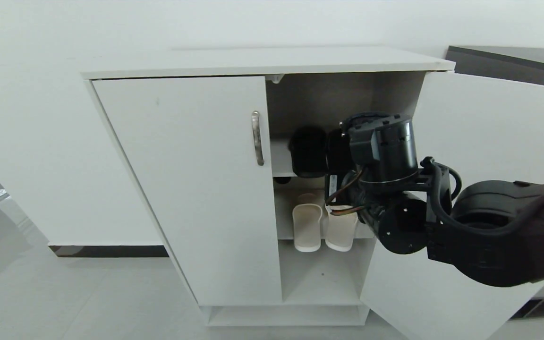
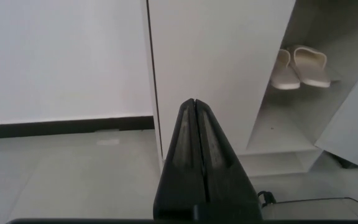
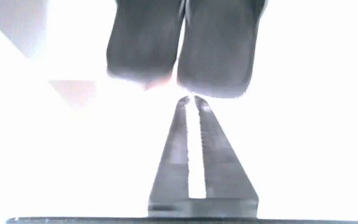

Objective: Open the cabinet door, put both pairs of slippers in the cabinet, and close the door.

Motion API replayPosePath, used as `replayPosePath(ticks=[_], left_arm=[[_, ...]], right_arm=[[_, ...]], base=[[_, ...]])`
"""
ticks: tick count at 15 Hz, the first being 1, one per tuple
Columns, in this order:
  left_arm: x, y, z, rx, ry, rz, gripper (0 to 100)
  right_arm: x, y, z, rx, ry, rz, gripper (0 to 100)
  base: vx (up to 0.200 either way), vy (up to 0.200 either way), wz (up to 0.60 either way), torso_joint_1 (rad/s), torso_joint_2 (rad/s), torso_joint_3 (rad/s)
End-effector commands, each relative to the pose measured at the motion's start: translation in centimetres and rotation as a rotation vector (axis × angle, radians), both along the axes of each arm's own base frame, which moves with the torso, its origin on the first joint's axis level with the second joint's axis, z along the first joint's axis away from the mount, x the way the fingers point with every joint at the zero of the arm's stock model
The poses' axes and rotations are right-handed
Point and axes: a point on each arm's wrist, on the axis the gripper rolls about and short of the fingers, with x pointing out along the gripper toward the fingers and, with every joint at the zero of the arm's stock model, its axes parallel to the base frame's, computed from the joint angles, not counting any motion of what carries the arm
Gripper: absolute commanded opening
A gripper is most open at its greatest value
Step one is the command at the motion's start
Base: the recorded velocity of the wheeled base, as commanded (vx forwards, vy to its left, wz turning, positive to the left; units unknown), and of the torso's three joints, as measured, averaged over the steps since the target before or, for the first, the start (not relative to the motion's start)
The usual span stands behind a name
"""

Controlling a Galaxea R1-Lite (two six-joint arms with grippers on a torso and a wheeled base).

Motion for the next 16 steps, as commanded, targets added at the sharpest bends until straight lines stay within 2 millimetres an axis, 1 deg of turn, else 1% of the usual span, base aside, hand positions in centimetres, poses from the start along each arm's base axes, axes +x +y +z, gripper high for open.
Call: replayPosePath(ticks=[1, 4, 7, 8, 10, 13, 16], left_arm=[[0.0, 0.0, 0.0, 0.0, 0.002, 0.0, 0], [0.0, 0.0, 0.0, 0.0, 0.002, 0.0, 0], [0.0, 0.0, 0.0, 0.0, 0.002, 0.0, 0], [0.0, 0.0, 0.0, 0.0, 0.002, 0.0, 0], [0.0, 0.0, 0.0, 0.004, 0.001, -0.004, 0], [0.0, 0.0, 0.0, 0.006, 0.001, -0.004, 0], [0.0, 0.0, 0.0, 0.006, 0.001, -0.006, 0]], right_arm=[[-0.9, -0.8, -0.8, -0.015, 0.02, 0.017, 0], [-1.5, -1.4, -2.6, 0.022, 0.005, 0.079, 0], [-2.1, -2.2, -4.3, -0.001, 0.038, 0.09, 0], [-2.6, -2.6, -4.8, -0.007, 0.05, 0.114, 0], [-2.8, -2.9, -5.5, -0.009, 0.06, 0.152, 0], [-3.0, -3.2, -6.2, -0.041, 0.074, 0.158, 0], [-3.0, -3.2, -6.4, -0.051, 0.079, 0.16, 0]], base=[[-0.2, 0.0, 0.0, 0.002, 0.0, -0.002], [-0.2, 0.0, 0.0, 0.001, 0.0, 0.002], [-0.2, 0.0, 0.0, -0.001, 0.0, 0.001], [-0.2, 0.0, 0.0, -0.002, 0.0, 0.002], [-0.2, 0.0, 0.0, 0.0, 0.0, 0.005], [0.0, 0.0, 0.0, 0.0, 0.0, 0.0], [0.0, 0.0, 0.0, 0.0, 0.0, 0.0]])
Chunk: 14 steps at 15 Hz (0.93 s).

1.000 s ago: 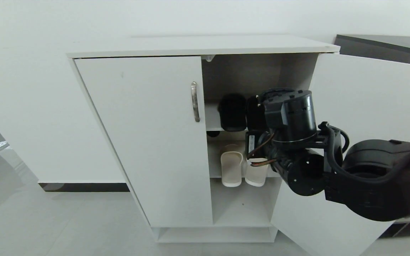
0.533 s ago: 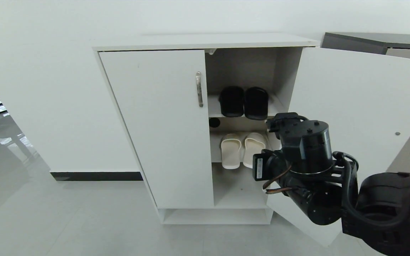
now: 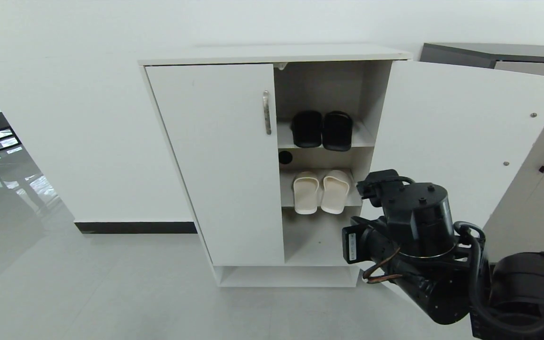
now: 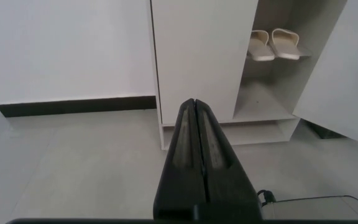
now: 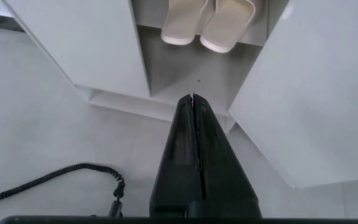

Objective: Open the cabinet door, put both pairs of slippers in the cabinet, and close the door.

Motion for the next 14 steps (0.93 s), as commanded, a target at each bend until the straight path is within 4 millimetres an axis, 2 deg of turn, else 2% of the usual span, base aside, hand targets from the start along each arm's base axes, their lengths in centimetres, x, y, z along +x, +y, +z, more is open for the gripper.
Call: replayPosePath(ticks=[1, 4, 14], left_arm=[[0.0, 0.0, 0.0, 0.0, 0.001, 0.0, 0], [0.0, 0.0, 0.0, 0.0, 0.001, 0.0, 0], [0.0, 0.0, 0.0, -0.002, 0.0, 0.0, 0]], right_arm=[[0.1, 0.1, -0.3, -0.008, 0.007, 0.001, 0], [0.2, 0.3, -1.3, -0.02, 0.038, 0.034, 0], [0.2, 0.3, -1.6, -0.028, 0.048, 0.041, 0]], base=[[0.0, 0.0, 0.0, 0.0, 0.0, 0.0], [0.0, 0.0, 0.0, 0.0, 0.0, 0.0], [0.0, 0.0, 0.0, 0.0, 0.0, 0.0]])
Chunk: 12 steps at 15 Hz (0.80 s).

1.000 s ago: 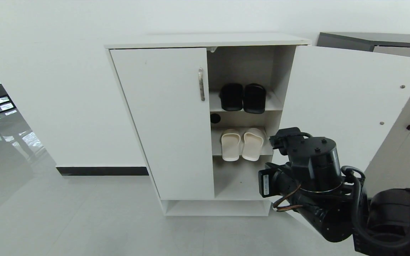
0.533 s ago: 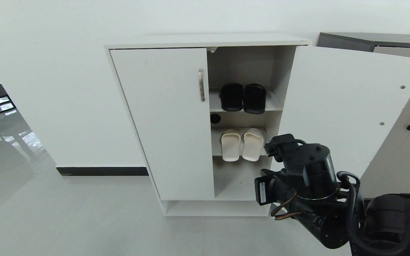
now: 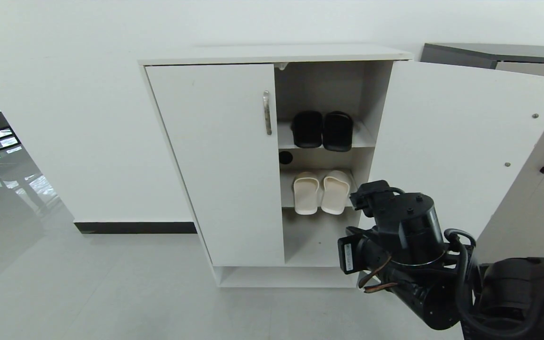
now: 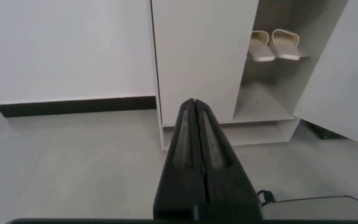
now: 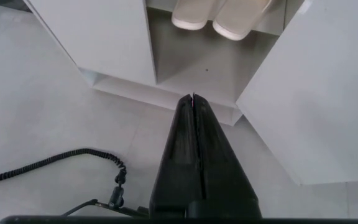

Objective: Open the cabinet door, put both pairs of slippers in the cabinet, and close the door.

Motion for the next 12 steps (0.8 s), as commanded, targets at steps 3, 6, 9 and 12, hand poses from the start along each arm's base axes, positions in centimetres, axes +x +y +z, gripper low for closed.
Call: replayPosePath(ticks=[3, 6, 9, 12], left_arm=[[0.01, 0.0, 0.0, 0.0, 0.001, 0.0, 0], [0.01, 0.0, 0.0, 0.0, 0.001, 0.0, 0], [0.01, 0.0, 0.0, -0.002, 0.001, 0.0, 0], [0.01, 0.0, 0.02, -0.002, 0.0, 0.0, 0]], right_arm=[[0.0, 0.02, -0.26, -0.007, 0.005, 0.001, 0], [-0.01, 0.0, -0.3, -0.01, 0.006, 0.0, 0], [-0.06, -0.07, -0.27, -0.01, 0.005, -0.002, 0], [-0.06, -0.14, -0.35, -0.012, 0.007, -0.003, 0]], base=[[0.0, 0.0, 0.0, 0.124, -0.12, -0.066], [0.0, 0.0, 0.0, 0.22, -0.27, -0.248], [0.0, 0.0, 0.0, 0.201, -0.65, -0.22], [0.0, 0.0, 0.0, 0.129, -0.49, -0.233]])
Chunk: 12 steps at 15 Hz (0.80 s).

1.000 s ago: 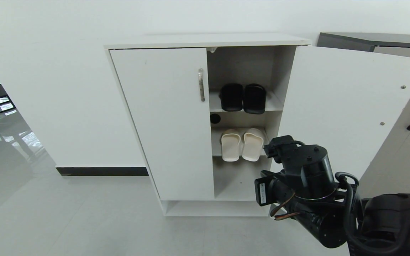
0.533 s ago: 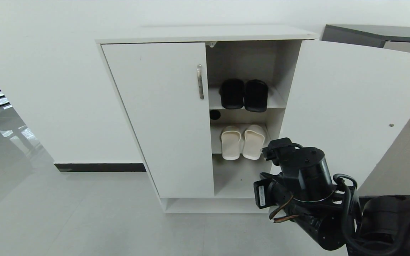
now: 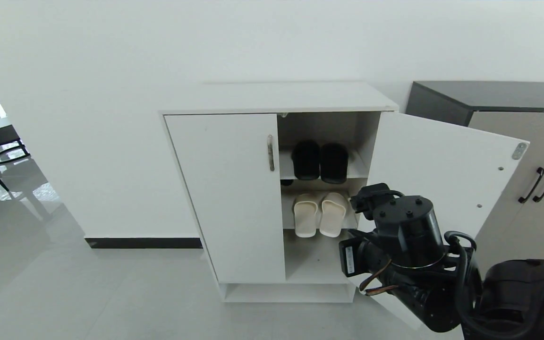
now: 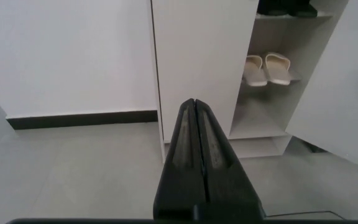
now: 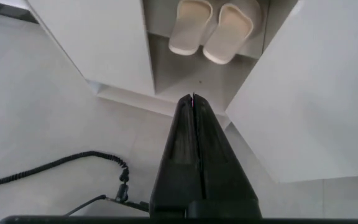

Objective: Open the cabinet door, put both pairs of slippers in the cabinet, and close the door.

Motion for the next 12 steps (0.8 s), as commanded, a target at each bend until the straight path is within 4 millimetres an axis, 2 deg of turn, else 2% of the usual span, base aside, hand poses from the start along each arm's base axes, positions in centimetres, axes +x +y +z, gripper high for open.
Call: replayPosePath(ticks=[1, 6, 12], left_arm=[[0.01, 0.0, -0.01, 0.0, 0.002, 0.0, 0], [0.01, 0.0, 0.0, -0.001, 0.001, 0.0, 0], [0.01, 0.0, -0.01, -0.001, 0.002, 0.0, 0]], right_arm=[[0.04, -0.03, -0.03, -0.001, 0.0, -0.002, 0], [0.04, -0.03, -0.03, -0.001, 0.0, -0.003, 0], [0.0, -0.09, -0.05, -0.004, 0.0, -0.004, 0]], base=[[0.0, 0.0, 0.0, 0.095, -0.5, -0.232], [0.0, 0.0, 0.0, 0.32, -0.48, -0.243], [0.0, 0.0, 0.0, 0.264, -0.52, -0.257]])
